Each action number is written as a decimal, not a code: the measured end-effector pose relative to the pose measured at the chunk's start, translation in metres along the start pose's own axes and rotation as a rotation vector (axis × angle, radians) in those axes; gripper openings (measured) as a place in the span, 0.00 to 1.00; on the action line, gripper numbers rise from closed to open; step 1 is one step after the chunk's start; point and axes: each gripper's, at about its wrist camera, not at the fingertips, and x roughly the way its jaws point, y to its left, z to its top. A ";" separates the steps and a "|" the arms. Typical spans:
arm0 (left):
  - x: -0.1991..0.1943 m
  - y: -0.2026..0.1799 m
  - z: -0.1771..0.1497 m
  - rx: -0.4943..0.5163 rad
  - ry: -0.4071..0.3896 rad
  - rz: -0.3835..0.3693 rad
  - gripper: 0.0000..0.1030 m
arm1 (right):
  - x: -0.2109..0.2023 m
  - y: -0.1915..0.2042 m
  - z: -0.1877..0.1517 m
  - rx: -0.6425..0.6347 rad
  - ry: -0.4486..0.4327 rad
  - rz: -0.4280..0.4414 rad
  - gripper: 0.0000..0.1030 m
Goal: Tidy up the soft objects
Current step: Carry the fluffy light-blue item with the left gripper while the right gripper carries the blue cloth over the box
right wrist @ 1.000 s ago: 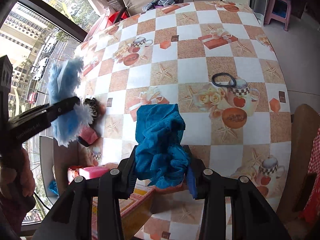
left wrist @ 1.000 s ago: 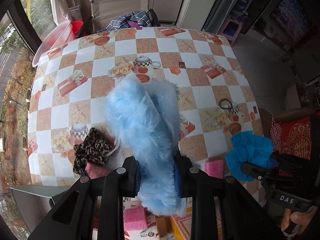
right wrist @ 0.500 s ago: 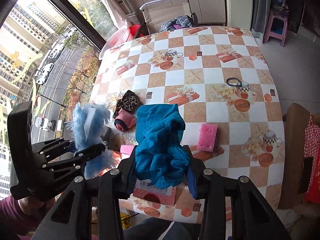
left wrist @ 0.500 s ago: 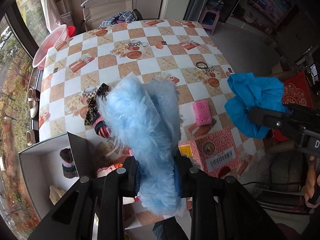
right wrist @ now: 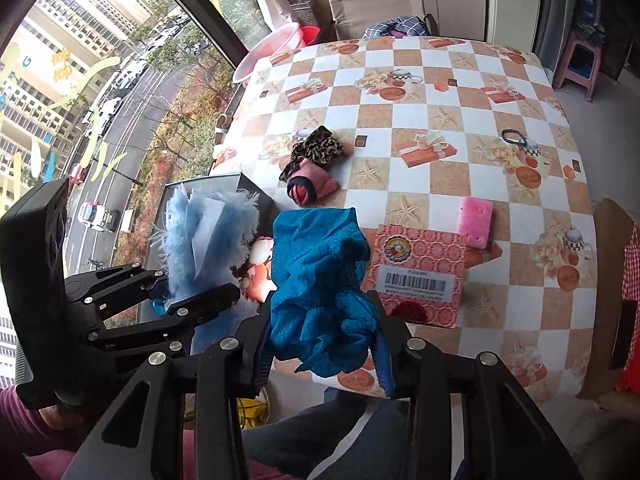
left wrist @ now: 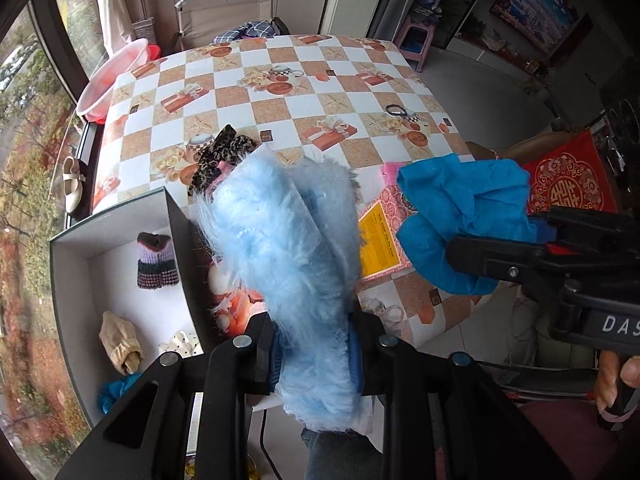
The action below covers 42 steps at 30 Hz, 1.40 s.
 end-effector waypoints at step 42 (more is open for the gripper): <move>-0.058 0.109 -0.085 -0.357 -0.139 0.152 0.28 | 0.061 0.151 -0.013 -0.416 0.134 0.059 0.41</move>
